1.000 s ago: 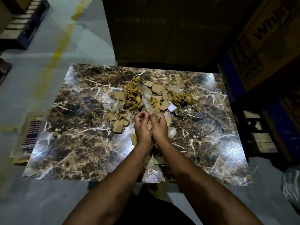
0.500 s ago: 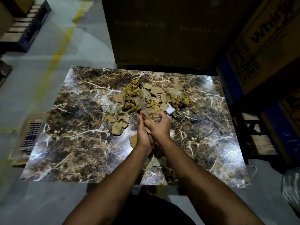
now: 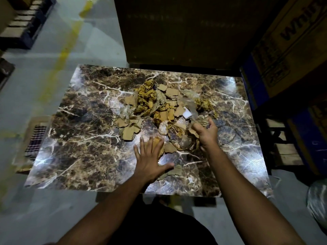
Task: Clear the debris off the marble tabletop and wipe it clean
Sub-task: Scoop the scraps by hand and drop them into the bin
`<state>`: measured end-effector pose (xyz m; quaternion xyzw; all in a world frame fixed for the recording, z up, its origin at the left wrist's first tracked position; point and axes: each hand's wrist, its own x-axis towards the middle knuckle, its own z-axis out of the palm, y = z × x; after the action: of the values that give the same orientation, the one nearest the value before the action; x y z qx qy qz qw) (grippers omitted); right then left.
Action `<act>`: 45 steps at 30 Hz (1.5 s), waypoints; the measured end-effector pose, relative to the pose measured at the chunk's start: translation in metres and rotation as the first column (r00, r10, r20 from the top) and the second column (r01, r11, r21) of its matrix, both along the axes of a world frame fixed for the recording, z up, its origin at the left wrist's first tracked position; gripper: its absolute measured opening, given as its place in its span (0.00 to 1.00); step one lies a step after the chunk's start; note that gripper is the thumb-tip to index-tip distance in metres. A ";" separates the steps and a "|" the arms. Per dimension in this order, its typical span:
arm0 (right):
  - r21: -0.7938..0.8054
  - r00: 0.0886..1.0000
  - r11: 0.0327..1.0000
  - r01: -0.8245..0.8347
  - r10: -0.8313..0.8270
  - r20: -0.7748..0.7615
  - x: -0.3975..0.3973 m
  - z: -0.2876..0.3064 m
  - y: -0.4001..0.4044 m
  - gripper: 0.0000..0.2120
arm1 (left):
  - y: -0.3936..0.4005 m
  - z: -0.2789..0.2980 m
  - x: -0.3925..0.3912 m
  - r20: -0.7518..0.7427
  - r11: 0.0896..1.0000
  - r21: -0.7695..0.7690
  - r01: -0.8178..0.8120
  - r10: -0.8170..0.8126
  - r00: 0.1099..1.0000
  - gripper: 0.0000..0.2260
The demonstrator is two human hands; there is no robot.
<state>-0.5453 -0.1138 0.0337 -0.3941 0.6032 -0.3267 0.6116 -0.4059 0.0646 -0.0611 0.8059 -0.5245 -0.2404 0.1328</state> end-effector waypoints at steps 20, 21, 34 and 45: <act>-0.101 0.990 0.995 0.025 -0.038 -0.134 -0.056 -0.019 0.025 0.16 | -0.006 -0.017 -0.024 0.389 0.933 -0.255 0.253 -0.141 0.910 0.14; -0.095 0.991 0.995 0.018 -0.030 -0.131 -0.054 -0.018 0.026 0.16 | -0.007 -0.017 -0.024 0.399 0.926 -0.284 0.250 -0.123 0.909 0.13; -0.197 0.954 0.953 -0.229 0.179 -0.242 -0.039 0.003 0.050 0.15 | -0.016 -0.009 -0.009 0.423 0.791 -0.537 0.292 -0.046 0.905 0.11; -0.373 0.752 0.712 -0.595 0.330 -0.570 -0.026 0.032 0.040 0.23 | -0.042 0.148 0.013 -0.426 0.626 -0.651 -0.429 0.167 0.889 0.21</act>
<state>-0.5710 -0.0736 0.0657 -0.7562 0.4925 -0.2070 0.3779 -0.3924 0.0226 0.0871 0.7101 -0.4034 -0.1148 0.5655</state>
